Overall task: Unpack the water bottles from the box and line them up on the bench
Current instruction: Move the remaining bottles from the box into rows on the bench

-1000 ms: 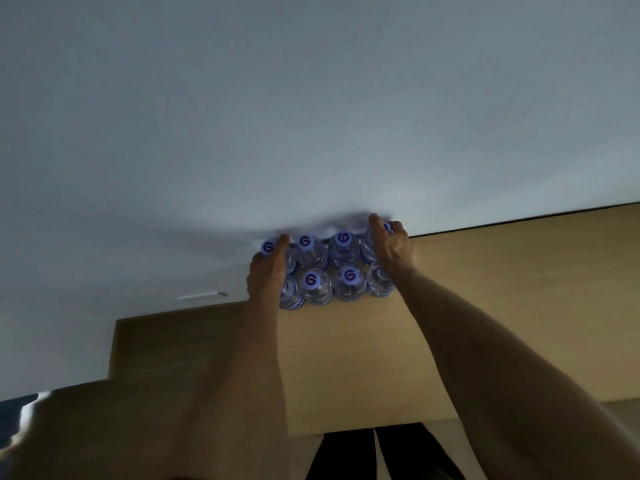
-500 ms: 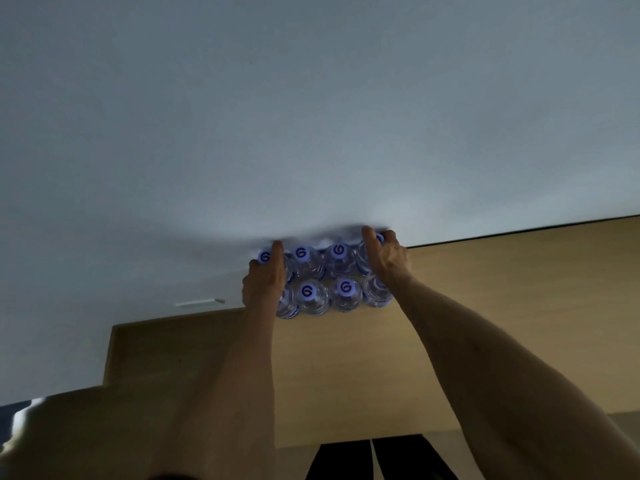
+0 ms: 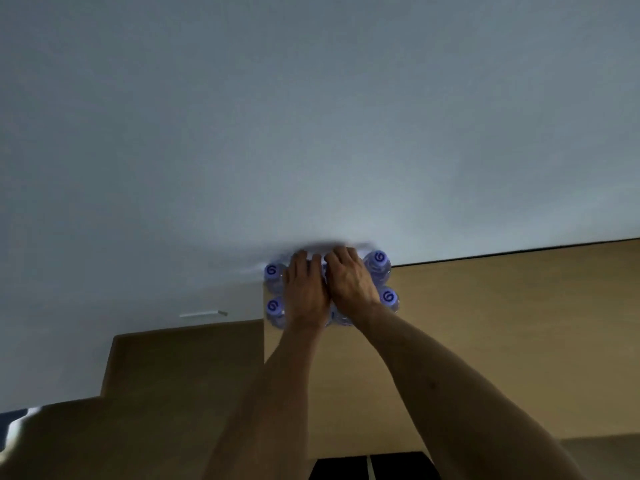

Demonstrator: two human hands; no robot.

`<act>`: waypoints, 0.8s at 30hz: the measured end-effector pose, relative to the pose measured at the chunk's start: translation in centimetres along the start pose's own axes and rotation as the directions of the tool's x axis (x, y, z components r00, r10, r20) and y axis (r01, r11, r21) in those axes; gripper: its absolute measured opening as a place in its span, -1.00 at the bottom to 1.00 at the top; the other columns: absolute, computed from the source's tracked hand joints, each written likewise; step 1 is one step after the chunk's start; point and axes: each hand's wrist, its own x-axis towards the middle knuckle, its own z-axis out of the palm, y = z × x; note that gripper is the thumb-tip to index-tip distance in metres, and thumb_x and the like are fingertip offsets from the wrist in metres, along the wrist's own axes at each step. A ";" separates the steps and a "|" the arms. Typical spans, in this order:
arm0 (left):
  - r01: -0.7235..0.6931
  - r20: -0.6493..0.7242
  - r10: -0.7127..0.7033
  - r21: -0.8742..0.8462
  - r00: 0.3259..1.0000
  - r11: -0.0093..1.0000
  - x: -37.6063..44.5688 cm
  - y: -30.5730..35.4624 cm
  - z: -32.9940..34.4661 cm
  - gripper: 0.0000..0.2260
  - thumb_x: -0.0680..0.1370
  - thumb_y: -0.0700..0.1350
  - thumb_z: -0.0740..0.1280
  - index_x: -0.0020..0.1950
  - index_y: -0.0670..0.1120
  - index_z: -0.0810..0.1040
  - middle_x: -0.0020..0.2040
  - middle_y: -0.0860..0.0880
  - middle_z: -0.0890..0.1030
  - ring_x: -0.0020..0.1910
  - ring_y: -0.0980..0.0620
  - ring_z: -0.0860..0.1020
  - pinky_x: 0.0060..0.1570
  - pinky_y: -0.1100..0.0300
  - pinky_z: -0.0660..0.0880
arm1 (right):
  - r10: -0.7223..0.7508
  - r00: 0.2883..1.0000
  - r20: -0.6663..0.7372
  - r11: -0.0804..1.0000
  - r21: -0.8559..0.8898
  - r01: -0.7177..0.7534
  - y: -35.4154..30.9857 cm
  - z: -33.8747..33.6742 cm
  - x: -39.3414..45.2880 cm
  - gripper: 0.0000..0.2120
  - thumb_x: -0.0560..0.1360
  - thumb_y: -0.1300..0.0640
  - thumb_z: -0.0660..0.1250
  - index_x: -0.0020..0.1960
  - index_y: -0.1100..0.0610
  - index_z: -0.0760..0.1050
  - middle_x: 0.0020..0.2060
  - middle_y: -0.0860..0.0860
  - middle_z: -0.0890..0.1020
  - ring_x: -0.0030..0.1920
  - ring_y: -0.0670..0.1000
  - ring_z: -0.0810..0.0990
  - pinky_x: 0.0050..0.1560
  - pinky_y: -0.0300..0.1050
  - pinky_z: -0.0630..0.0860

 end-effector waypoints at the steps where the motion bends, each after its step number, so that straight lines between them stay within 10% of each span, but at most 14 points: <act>1: -0.006 0.044 0.005 0.021 0.999 1.000 -0.1 -0.3 0.7 -0.61 0.64 -0.05 0.14 0.46 -0.11 0.33 0.51 -0.18 0.26 0.48 -0.10 0.26 0.36 0.05 0.30 | 0.031 0.999 0.016 1.000 -0.002 -0.031 0.2 0.5 -0.2 -0.79 0.56 0.14 0.19 0.11 0.22 0.49 0.09 0.18 0.50 0.13 0.21 0.43 0.11 0.07 0.39; 8: 0.003 -0.071 -0.006 -0.050 0.997 0.999 0.4 -1.1 2.9 -0.67 0.57 -0.09 0.25 0.30 -0.17 0.50 0.37 -0.27 0.40 0.27 -0.26 0.43 0.15 -0.07 0.50 | 0.025 0.991 -0.133 0.999 0.051 -0.018 0.8 1.9 0.4 -0.80 0.54 0.17 0.27 0.09 0.28 0.53 0.04 0.21 0.55 0.07 0.21 0.48 0.11 0.06 0.46; 16: -0.035 0.086 0.024 0.123 0.996 0.992 -0.2 -0.8 0.0 -0.71 0.59 0.01 0.22 0.27 -0.07 0.45 0.27 -0.16 0.46 0.22 -0.13 0.46 0.13 0.02 0.43 | 0.014 0.998 0.065 0.992 -0.126 -0.006 0.8 1.2 0.1 -0.73 0.64 0.00 0.07 0.18 0.11 0.44 0.15 0.07 0.46 0.18 0.10 0.41 0.15 -0.05 0.41; 19: -0.006 -0.119 0.015 0.075 0.993 0.997 -0.5 -1.1 -1.7 -0.78 0.57 -0.06 0.26 0.13 -0.13 0.58 0.08 -0.17 0.58 0.03 -0.19 0.57 0.02 -0.02 0.45 | 0.048 0.999 0.021 0.989 -0.139 -0.045 0.5 -0.5 0.2 -0.76 0.58 0.09 0.18 0.15 0.18 0.49 0.15 0.16 0.51 0.15 0.19 0.46 0.06 0.05 0.44; 22: 0.152 -0.233 -0.139 0.041 0.962 0.988 -1.0 -2.7 -2.4 -0.72 0.54 -0.06 0.30 0.20 -0.16 0.55 0.17 -0.24 0.55 0.10 -0.24 0.54 0.04 -0.06 0.46 | 0.106 0.994 -0.038 0.976 -0.188 -0.112 1.4 -2.4 0.1 -0.78 0.47 0.16 0.24 0.07 0.20 0.53 0.04 0.17 0.57 0.08 0.22 0.50 0.02 0.06 0.40; 24: 0.417 -0.052 -0.419 -0.041 0.906 0.908 -1.0 -3.9 -2.5 -0.55 0.59 0.11 0.19 0.39 -0.13 0.37 0.30 -0.27 0.44 0.19 -0.26 0.47 0.10 -0.10 0.46 | 0.172 0.981 -0.090 0.952 -0.242 -0.189 2.7 -3.0 -0.4 -0.78 0.46 0.13 0.24 0.06 0.17 0.53 0.03 0.15 0.57 0.08 0.20 0.49 0.06 0.06 0.38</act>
